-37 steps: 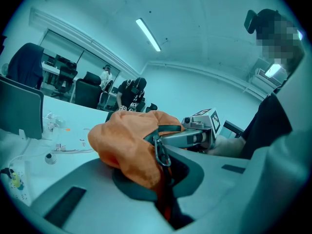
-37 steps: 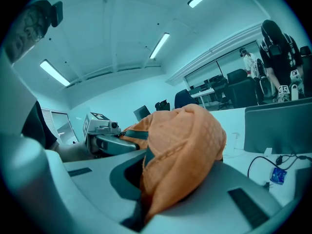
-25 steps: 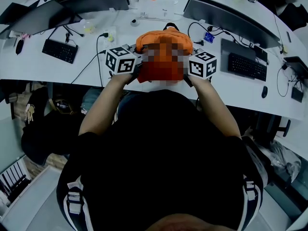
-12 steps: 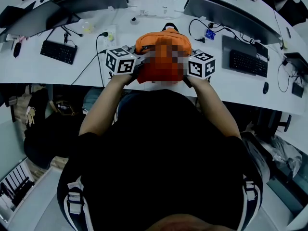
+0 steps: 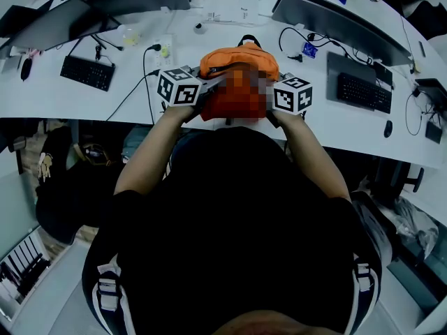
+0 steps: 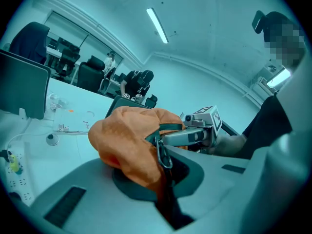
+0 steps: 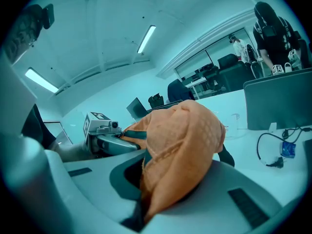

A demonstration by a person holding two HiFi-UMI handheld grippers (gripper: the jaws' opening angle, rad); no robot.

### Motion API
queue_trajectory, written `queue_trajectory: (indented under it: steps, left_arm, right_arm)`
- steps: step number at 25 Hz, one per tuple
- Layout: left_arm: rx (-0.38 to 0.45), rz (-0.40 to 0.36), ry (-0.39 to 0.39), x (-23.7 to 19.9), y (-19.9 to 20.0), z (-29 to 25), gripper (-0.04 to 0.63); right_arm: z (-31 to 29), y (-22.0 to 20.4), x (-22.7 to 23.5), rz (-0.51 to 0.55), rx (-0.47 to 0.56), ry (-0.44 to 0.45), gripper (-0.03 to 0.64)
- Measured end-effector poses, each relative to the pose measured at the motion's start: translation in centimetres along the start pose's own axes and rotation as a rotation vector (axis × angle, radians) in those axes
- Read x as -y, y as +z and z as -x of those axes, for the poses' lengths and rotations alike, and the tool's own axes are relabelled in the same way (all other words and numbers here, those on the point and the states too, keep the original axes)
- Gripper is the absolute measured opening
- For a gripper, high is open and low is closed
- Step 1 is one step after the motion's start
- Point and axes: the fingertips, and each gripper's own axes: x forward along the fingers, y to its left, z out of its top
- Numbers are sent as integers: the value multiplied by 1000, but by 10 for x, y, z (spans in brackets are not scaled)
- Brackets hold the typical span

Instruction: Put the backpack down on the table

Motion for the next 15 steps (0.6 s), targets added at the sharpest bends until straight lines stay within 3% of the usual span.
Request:
queue_trajectory:
  steps: [15]
  left_arm:
    - [-80, 61, 5, -26, -37, -3, 31]
  right_arm:
    - [-27, -37, 14, -83, -56, 18, 25]
